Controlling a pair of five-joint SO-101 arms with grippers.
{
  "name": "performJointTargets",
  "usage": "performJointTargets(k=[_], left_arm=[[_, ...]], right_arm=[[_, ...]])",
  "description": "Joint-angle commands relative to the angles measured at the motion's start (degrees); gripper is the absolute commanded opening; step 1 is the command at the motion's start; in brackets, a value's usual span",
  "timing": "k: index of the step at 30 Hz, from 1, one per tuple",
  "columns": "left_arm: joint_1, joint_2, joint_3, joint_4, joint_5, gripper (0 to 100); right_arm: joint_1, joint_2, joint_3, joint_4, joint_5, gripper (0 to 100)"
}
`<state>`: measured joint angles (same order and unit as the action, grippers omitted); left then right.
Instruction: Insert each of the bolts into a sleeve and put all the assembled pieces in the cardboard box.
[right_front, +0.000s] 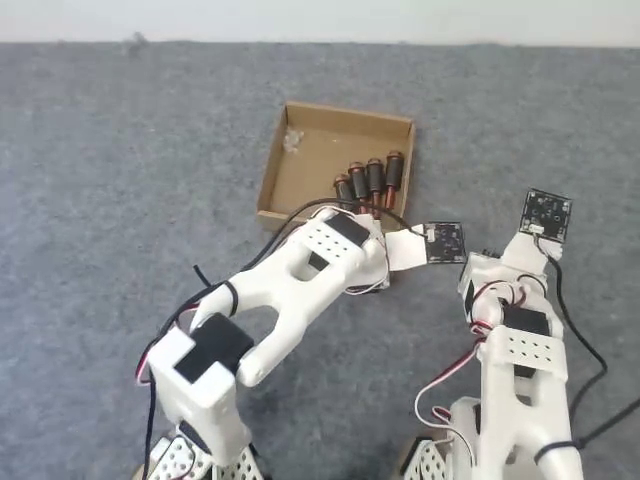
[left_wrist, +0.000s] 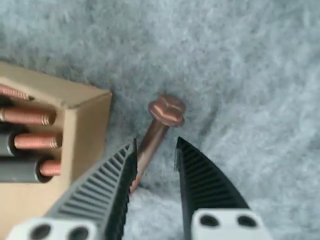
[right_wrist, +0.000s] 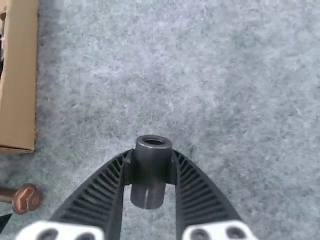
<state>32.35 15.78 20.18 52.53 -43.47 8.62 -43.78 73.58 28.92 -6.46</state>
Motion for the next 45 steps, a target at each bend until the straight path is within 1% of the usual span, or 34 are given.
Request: performJointTargets(k=[1, 7, 11, 16, 18, 21, 24, 32, 35, 39, 42, 45], left_arm=[[0.79, -0.18, -3.65, 0.35, -0.62, 12], [2.81, 1.67, -4.79, 0.88, -0.62, 12], [2.81, 5.54, -9.98, 6.33, -0.62, 12], [2.73, 13.63, -20.97, 15.3, -0.7, 12], [2.73, 16.62, -25.19, 18.9, -0.7, 10], [2.73, 19.69, -29.58, 22.24, -0.7, 1], [2.73, 20.84, -31.43, 24.35, -0.7, 1], [2.2, 20.31, -31.34, 24.62, -0.44, 1], [1.32, 18.29, -30.2, 24.62, 2.29, 1], [3.69, 13.27, -22.9, 23.65, 2.64, 1], [5.01, 7.56, -16.31, 20.57, 2.73, 1], [4.84, 0.97, -9.8, 16.79, 3.52, 1]], right_arm=[[0.75, -1.89, -0.44, -1.36, -0.62, 0.6], [2.59, -2.24, -0.44, -1.1, -0.62, 0.6], [2.59, -2.15, -0.44, -1.27, -0.62, 0.6], [2.59, -2.24, -0.44, -1.1, -0.62, 0.6], [2.59, -2.24, -0.44, -1.1, -0.62, 0.6], [2.59, -2.15, -0.44, -1.27, -0.62, 0.6], [2.59, -2.15, -0.44, -1.27, -0.62, 0.6], [2.59, -2.24, -0.44, -1.36, -0.62, 0.6], [2.59, -2.15, -0.44, -1.36, -0.62, 0.6], [2.33, -2.07, -0.44, -1.36, -0.62, 0.6], [2.24, -2.07, -0.44, -1.45, -0.62, 0.6], [2.24, -2.07, -0.44, -1.27, -0.62, 0.6]])
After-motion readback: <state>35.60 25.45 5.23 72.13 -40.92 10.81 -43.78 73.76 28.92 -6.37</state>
